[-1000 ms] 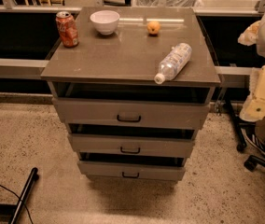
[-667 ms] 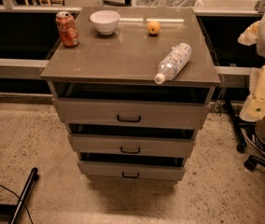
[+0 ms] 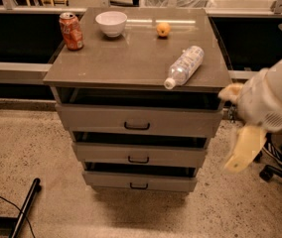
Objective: Open bottom drawer
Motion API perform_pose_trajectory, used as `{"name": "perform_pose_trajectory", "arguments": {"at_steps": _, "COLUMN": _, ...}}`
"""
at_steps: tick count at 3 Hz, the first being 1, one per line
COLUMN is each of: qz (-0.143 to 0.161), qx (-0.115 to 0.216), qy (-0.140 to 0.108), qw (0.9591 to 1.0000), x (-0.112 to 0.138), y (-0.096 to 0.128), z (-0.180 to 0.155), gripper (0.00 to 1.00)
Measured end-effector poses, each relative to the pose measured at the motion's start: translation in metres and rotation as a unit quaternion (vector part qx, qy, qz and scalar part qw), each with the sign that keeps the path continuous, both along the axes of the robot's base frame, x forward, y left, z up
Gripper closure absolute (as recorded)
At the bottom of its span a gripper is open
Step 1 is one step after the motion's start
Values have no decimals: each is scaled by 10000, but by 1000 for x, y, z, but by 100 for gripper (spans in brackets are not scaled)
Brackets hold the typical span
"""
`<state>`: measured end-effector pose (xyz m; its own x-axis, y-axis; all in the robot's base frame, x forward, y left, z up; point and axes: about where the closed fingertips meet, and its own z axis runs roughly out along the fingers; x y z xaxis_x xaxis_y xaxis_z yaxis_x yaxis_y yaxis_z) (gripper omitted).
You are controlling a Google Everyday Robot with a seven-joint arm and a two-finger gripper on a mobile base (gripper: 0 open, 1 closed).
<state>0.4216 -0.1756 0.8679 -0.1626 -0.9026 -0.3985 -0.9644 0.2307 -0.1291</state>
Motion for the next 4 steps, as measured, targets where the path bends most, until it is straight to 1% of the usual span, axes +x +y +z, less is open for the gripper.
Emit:
{"name": "perform_pose_trajectory", "arguments": {"at_steps": 1, "qz": 649, "qx": 67, "qy": 464, "qw": 9968, "x": -23, "y": 21, "z": -83, "gripper": 0}}
{"name": "perform_pose_trajectory", "arguments": {"at_steps": 2, "qz": 696, "qx": 42, "qy": 569, "qw": 9959, "x": -32, "y": 21, "z": -92, "gripper": 0}}
{"name": "perform_pose_trajectory", "arguments": {"at_steps": 3, "qz": 695, "qx": 295, "qy": 897, "qw": 9931, "x": -28, "y": 31, "z": -135, "gripper": 0}}
{"name": "perform_pose_trajectory", "arguments": {"at_steps": 4, "qz": 646, "qx": 1038, "qy": 1426, "qw": 9822, "x": -54, "y": 42, "z": -235, "gripper": 0}}
